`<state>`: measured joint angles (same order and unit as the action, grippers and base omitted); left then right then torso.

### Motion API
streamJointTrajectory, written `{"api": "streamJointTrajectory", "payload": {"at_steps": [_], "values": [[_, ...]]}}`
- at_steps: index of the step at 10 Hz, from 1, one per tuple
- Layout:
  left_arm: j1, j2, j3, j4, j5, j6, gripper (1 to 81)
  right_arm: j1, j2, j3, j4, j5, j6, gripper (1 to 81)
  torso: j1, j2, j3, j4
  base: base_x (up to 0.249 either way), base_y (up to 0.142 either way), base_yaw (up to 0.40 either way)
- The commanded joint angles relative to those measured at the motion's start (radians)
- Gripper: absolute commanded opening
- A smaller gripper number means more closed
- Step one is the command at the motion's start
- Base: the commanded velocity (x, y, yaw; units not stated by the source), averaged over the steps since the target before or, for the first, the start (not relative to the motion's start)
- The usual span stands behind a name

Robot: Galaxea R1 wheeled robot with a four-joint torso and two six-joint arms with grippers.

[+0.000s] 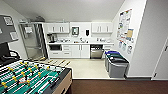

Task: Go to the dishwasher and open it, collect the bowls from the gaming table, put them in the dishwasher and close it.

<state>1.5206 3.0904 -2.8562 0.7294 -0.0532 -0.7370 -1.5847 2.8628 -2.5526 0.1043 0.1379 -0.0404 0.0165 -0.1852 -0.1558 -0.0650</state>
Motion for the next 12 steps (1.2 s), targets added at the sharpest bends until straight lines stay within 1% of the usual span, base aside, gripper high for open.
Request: {"api": "streamJointTrajectory", "payload": {"at_steps": [1, 12], "values": [[-0.052, 0.002, -0.002, -0.001, 0.035, -0.002, 1.0, 0.047, -0.02, 0.002, -0.005, -0.049, -0.003, 1.0, 0.0, 0.0, 0.0, 0.0, 0.18, -0.091, 0.0], [-0.052, 0.002, -0.002, -0.002, 0.035, -0.002, 1.0, 0.048, -0.018, 0.002, -0.003, -0.049, -0.003, 1.0, 0.0, 0.0, 0.0, 0.0, 0.179, -0.096, 0.0]]}}
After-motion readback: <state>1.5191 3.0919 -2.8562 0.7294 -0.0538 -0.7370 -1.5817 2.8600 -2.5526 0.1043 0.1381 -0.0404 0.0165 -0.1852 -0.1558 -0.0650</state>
